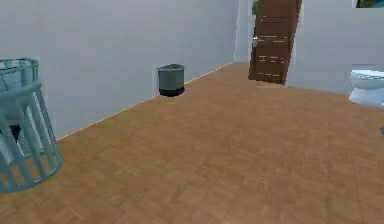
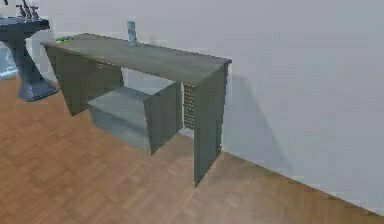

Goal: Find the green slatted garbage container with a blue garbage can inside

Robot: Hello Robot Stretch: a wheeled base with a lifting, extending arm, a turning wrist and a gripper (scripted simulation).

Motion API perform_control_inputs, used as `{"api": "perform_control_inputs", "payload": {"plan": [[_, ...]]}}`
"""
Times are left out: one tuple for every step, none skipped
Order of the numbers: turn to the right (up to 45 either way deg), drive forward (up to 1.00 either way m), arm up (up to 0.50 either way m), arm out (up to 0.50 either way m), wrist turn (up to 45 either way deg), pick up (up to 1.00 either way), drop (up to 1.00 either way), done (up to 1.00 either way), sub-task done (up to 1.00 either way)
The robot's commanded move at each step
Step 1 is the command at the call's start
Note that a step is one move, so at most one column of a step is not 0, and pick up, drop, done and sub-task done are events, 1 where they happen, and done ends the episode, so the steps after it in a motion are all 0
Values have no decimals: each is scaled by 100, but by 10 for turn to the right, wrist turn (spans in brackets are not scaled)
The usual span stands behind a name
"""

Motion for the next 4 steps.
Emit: {"api": "perform_control_inputs", "payload": {"plan": [[-450,0,0,0,0,0,0,0,0],[-90,0,0,0,0,0,0,0,0],[0,100,0,0,0,0,0,0,0],[-30,0,0,0,0,0,0,0,0]]}}
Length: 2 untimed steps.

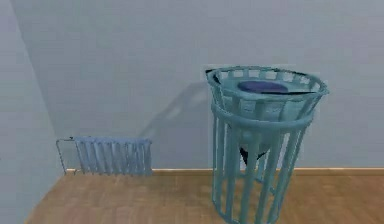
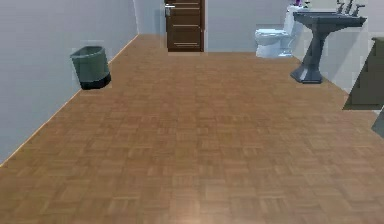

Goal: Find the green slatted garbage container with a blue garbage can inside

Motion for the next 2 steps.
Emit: {"api": "perform_control_inputs", "payload": {"plan": [[0,20,0,0,0,0,0,0,0],[210,0,0,0,0,0,0,0,0]]}}
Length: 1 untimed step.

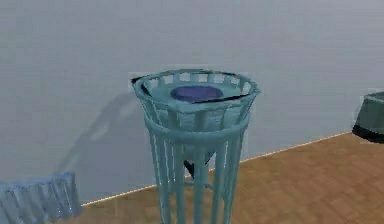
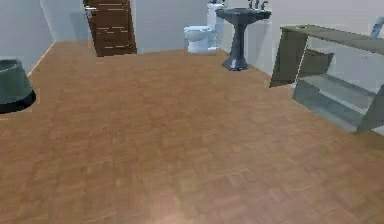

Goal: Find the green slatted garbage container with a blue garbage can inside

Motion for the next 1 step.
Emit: {"api": "perform_control_inputs", "payload": {"plan": [[0,0,0,0,0,0,0,100,0]]}}
